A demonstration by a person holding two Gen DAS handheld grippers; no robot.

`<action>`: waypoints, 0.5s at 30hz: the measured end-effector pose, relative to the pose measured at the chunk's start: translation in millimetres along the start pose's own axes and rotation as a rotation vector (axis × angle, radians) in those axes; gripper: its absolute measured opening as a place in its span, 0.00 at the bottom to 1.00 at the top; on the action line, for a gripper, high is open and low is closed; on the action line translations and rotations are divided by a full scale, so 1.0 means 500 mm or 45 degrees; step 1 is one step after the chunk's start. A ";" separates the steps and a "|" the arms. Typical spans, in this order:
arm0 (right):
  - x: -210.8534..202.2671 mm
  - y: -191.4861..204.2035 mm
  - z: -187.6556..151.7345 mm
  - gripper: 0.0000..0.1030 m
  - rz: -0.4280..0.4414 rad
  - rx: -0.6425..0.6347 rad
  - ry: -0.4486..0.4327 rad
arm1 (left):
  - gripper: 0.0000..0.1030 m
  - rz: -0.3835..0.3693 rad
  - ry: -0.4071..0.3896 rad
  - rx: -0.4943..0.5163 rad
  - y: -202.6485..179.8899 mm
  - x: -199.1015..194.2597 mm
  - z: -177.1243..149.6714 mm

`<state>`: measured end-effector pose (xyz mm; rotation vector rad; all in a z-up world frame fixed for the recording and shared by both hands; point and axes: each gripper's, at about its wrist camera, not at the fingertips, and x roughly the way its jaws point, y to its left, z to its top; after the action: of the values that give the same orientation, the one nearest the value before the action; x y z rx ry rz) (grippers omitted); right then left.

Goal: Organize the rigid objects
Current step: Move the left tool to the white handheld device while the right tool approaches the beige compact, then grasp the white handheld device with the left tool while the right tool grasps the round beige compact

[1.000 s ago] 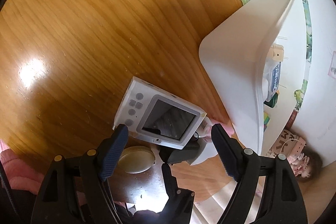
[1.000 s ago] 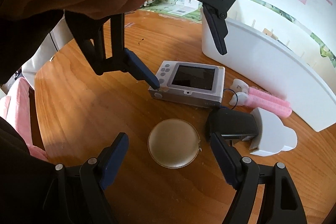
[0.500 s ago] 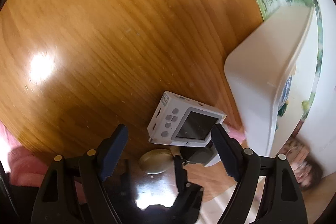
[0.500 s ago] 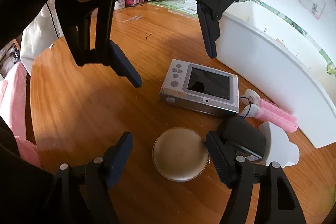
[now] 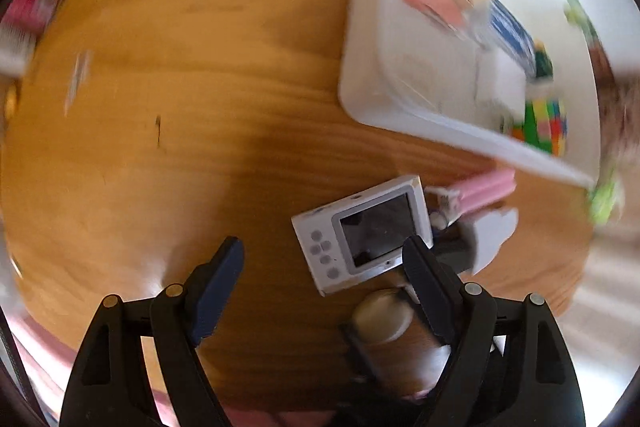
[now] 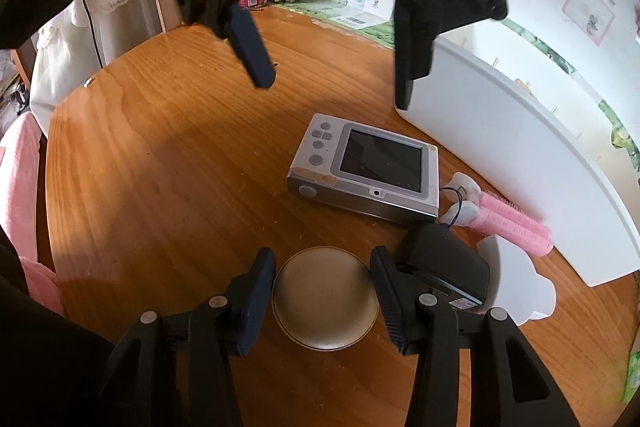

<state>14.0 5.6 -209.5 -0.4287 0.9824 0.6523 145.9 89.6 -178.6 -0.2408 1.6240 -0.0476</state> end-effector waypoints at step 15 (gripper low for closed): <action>-0.055 -0.086 -0.055 0.31 0.054 0.271 -0.046 | 0.81 0.154 0.052 0.564 -0.137 0.076 -0.004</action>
<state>15.4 -50.8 -197.4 -0.2079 1.0168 0.5845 150.8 15.6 -203.6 0.2001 1.6210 -0.3167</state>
